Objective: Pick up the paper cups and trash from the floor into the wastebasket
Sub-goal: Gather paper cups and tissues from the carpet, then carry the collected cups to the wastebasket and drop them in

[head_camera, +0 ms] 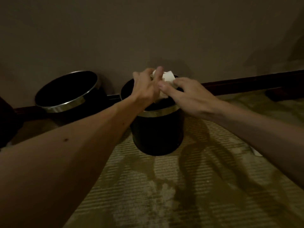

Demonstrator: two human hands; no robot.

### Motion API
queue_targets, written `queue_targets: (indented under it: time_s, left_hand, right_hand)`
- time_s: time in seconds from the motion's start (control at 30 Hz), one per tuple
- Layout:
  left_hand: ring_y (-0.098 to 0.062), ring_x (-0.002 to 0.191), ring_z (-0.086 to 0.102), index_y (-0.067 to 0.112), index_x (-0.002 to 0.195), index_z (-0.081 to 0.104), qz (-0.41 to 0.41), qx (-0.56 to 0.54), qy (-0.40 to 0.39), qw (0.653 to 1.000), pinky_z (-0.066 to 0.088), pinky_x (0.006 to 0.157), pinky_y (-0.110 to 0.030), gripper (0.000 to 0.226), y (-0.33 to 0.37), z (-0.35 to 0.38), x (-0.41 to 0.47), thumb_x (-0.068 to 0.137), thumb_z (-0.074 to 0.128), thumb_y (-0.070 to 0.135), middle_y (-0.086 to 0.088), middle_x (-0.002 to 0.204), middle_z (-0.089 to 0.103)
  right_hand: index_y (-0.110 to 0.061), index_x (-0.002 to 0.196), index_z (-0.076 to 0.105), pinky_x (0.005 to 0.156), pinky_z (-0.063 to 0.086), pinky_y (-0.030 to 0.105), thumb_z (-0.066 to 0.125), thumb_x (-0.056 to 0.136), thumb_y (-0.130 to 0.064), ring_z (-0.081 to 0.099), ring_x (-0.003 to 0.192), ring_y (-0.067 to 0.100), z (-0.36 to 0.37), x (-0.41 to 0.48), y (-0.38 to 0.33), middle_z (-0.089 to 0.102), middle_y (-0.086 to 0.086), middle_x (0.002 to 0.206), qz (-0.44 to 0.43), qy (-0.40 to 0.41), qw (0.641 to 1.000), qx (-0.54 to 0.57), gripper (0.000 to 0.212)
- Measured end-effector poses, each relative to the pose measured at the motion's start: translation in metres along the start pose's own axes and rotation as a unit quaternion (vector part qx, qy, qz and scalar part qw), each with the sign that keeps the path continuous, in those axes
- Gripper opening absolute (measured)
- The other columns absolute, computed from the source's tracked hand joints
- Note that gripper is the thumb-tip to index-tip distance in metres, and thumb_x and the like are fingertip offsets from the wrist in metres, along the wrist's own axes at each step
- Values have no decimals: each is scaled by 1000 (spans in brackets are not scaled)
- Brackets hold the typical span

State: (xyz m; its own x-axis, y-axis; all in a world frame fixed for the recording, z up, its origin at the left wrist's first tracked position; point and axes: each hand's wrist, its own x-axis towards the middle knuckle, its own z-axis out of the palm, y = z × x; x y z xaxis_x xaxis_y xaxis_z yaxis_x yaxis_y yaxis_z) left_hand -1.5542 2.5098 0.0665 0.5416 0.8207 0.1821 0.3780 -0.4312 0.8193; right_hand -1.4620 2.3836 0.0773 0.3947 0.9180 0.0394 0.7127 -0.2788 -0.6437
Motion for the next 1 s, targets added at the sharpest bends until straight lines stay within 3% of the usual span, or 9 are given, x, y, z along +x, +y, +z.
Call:
queue_targets:
  time_s: [0.07,0.17,0.23,0.37,0.47,0.57,0.67,0.83,1.0]
  left_hand:
    - [-28,115,46,16,98,55,21,118,-71,990,41,102,-48,37,-16,10,2,106,30,43,-4,113,50]
    - [-38,114,45,17,113,41,93,382,-213,894,36,102,-55,27,-23,7,7,101,41,42,-12,122,50]
    - [-40,115,49,20,115,39,97,437,-249,859,40,99,-57,28,-24,0,8,99,48,41,-12,125,51]
    - [-29,118,52,9,127,57,65,283,-147,945,37,95,-34,39,-18,-9,-13,106,26,21,-16,134,56]
    - [-20,93,55,3,102,66,128,207,-35,969,40,86,-33,41,-11,-31,-47,105,29,21,-13,105,66]
    - [-12,80,45,9,78,57,207,243,-57,946,36,75,-29,39,-17,-59,-116,102,30,25,1,78,53]
    - [-9,74,41,14,79,53,163,275,-176,931,34,69,-22,33,-43,-92,-208,100,33,29,4,78,45]
    - [-12,92,47,23,113,60,56,412,-325,849,35,74,-27,30,-102,-148,-351,100,41,42,1,106,54]
    - [-16,116,44,28,143,40,-93,449,-396,796,43,95,-34,63,-149,-185,-454,91,49,63,1,135,46]
  right_hand:
    - [-17,128,58,100,44,51,21,71,-91,52,120,29,9,2,11,52,9,136,47,-38,998,-15,101]
    - [-19,144,47,114,28,42,26,81,-85,33,141,24,20,0,23,37,5,154,41,-61,997,-4,94]
    - [-21,150,39,113,22,35,39,84,-78,24,147,17,25,-8,26,28,-3,160,14,-31,999,23,86]
    - [-29,136,52,98,28,26,62,86,-53,37,136,11,27,-43,27,45,-10,142,-5,61,995,82,57]
    - [-33,120,58,91,43,30,63,88,-40,50,116,10,45,-82,24,53,-13,116,-31,93,989,115,33]
    - [-42,110,54,83,46,25,62,87,-42,51,102,-2,88,-129,12,52,-24,104,-70,-7,991,111,25]
    - [-45,109,48,86,35,8,59,86,-47,41,104,-12,141,-172,-6,46,-32,104,-126,-144,977,95,25]
    - [-48,117,43,89,32,10,58,90,-51,37,110,-8,215,-233,-42,38,-30,113,-176,-325,925,86,32]
    - [-35,142,35,95,29,14,58,93,-46,32,119,-3,270,-277,-52,35,-19,137,-200,-416,885,54,55]
